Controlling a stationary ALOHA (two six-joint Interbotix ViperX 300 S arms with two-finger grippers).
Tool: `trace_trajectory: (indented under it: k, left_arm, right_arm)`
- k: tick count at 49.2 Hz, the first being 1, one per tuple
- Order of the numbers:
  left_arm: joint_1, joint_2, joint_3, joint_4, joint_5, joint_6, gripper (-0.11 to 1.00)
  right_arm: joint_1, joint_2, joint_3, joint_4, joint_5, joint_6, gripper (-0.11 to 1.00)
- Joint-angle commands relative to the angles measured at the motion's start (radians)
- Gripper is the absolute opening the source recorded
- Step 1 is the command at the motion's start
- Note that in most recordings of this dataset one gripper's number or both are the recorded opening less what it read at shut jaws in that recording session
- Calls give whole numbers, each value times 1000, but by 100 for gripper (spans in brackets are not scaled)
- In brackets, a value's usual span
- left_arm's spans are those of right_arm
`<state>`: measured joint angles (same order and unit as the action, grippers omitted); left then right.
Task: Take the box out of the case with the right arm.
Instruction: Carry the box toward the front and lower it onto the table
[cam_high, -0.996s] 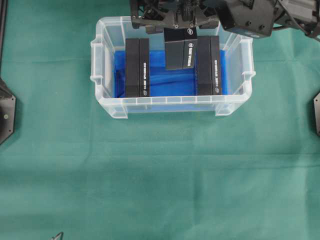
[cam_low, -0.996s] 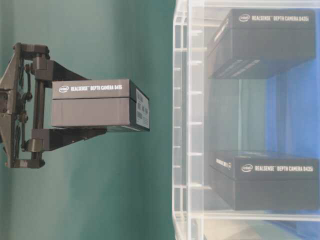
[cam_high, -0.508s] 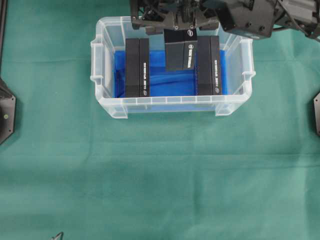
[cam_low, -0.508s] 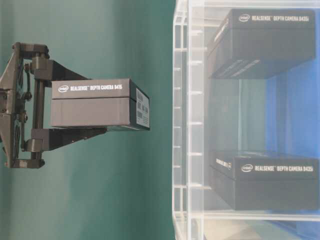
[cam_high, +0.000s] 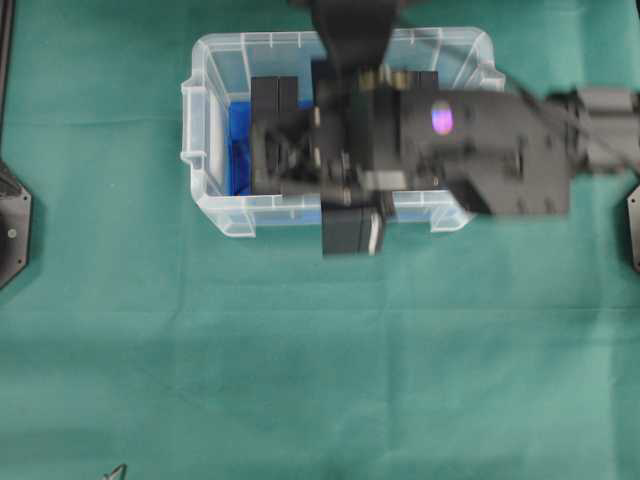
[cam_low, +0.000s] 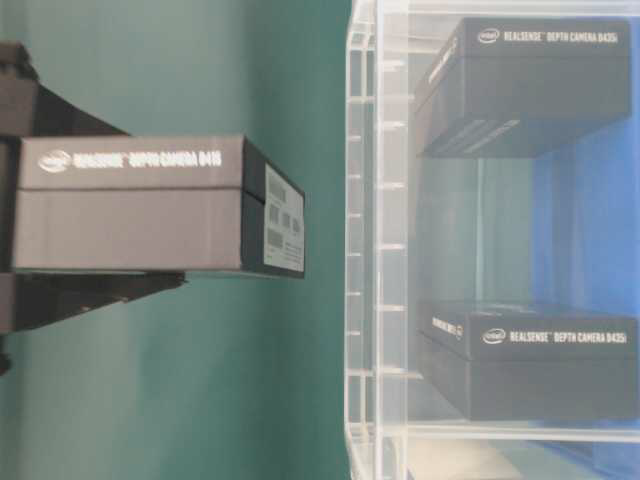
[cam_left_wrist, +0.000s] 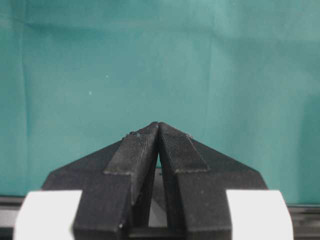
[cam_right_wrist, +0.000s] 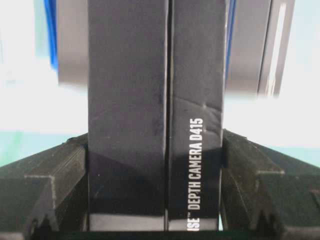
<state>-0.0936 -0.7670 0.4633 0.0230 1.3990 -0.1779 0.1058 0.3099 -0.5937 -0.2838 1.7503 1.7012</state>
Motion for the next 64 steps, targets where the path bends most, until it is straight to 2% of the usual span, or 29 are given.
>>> trace_trajectory:
  k: [1, 11, 16, 48, 64]
  left_arm:
    - [-3, 2, -26, 3, -3, 0, 2]
    - [-3, -5, -23, 3, -3, 0, 2]
    - [-3, -5, -23, 3, -2, 0, 2]
    - [-3, -6, -23, 3, -2, -2, 2]
    - [-3, -5, -20, 2, -2, -2, 2]
  right_arm:
    - [46, -55, -32, -3, 11, 41, 66]
    - [129, -55, -44, -3, 25, 132, 66]
    - [147, -54, -44, -3, 48, 155, 66]
    - [149, -48, -31, -6, 71, 160, 66]
    - [150, 6, 64, 14, -9, 175, 66]
